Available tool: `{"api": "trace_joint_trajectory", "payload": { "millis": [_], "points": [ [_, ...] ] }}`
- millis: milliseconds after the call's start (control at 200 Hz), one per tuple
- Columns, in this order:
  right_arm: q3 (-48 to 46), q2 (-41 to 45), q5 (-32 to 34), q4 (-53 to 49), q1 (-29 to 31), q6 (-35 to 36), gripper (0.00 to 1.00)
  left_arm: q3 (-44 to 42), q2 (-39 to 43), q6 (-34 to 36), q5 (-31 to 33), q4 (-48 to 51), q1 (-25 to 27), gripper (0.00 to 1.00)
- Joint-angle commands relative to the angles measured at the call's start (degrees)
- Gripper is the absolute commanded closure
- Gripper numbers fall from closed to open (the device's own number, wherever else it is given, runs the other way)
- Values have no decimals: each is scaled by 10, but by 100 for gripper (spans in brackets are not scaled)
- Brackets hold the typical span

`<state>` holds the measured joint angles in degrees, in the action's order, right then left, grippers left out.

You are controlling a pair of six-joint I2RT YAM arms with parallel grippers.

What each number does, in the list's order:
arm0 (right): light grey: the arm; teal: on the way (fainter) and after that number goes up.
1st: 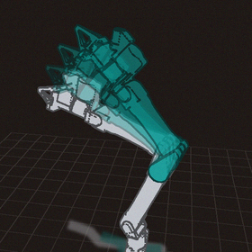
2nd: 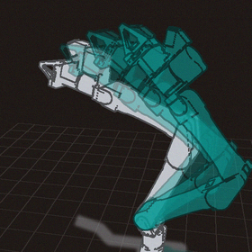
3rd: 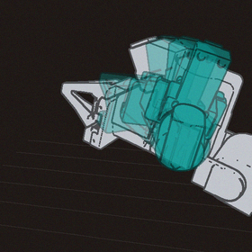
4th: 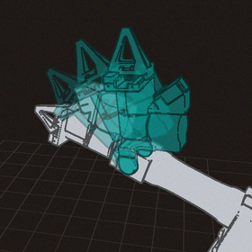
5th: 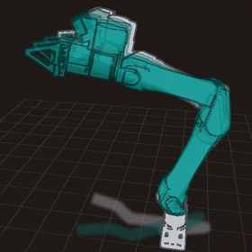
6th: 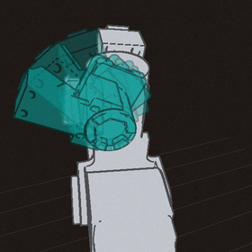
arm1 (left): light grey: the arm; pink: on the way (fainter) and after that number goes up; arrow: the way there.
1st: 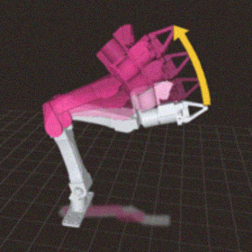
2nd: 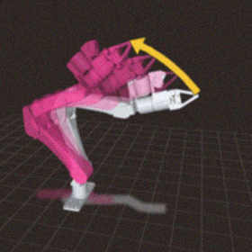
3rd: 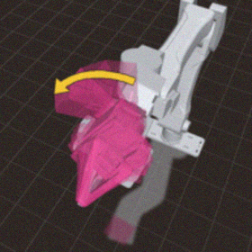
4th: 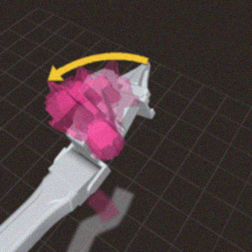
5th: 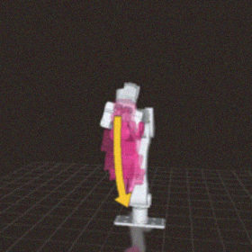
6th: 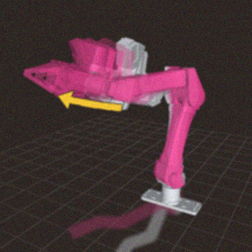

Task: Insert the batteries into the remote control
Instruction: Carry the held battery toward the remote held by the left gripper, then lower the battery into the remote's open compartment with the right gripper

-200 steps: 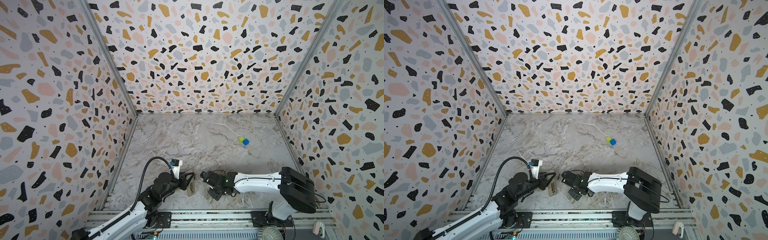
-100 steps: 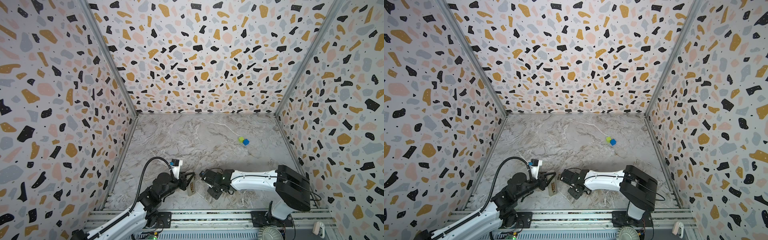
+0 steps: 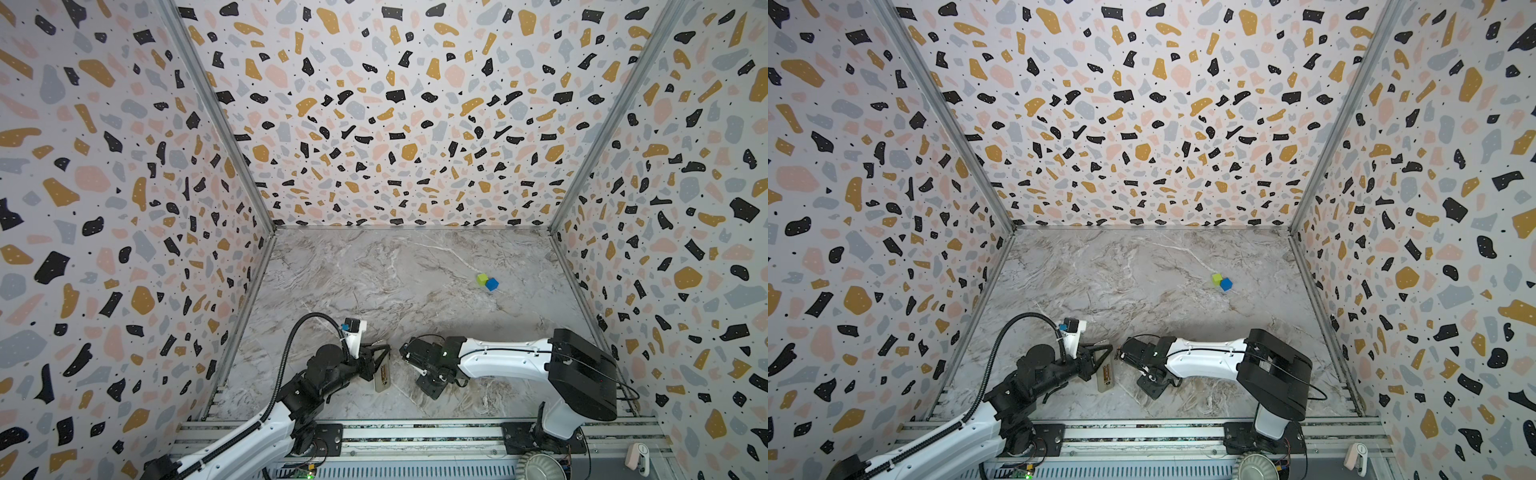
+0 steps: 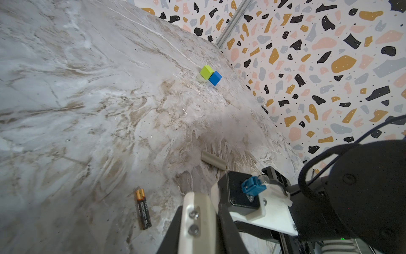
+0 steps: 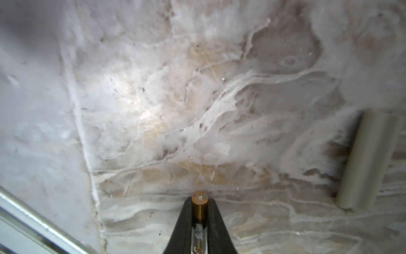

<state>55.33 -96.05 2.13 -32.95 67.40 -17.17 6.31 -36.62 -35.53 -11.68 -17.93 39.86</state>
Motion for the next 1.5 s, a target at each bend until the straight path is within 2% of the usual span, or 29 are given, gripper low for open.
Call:
{"api": "trace_joint_trajectory", "payload": {
  "millis": [0,300,506,671,806,971,1116,1497],
  "points": [
    [-11,-24,-8,-35,-5,9,89,-1,2,8,-6,-31,2,100],
    [-11,-10,1,-29,-6,10,100,7,8,-2,-1,-27,7,100],
    [-12,89,9,11,-2,0,100,14,15,-40,13,-37,8,100],
    [-58,214,14,109,9,-5,100,21,1,-79,39,-44,8,100],
    [-120,316,30,220,26,-3,100,25,-18,-109,31,-74,8,100],
    [-197,383,36,383,41,-8,100,30,-37,-147,25,-117,9,100],
    [-226,378,49,478,53,0,100,37,-47,-176,28,-131,10,100],
    [-233,299,89,609,55,3,100,34,-53,-201,40,-145,14,100]
  ]
}}
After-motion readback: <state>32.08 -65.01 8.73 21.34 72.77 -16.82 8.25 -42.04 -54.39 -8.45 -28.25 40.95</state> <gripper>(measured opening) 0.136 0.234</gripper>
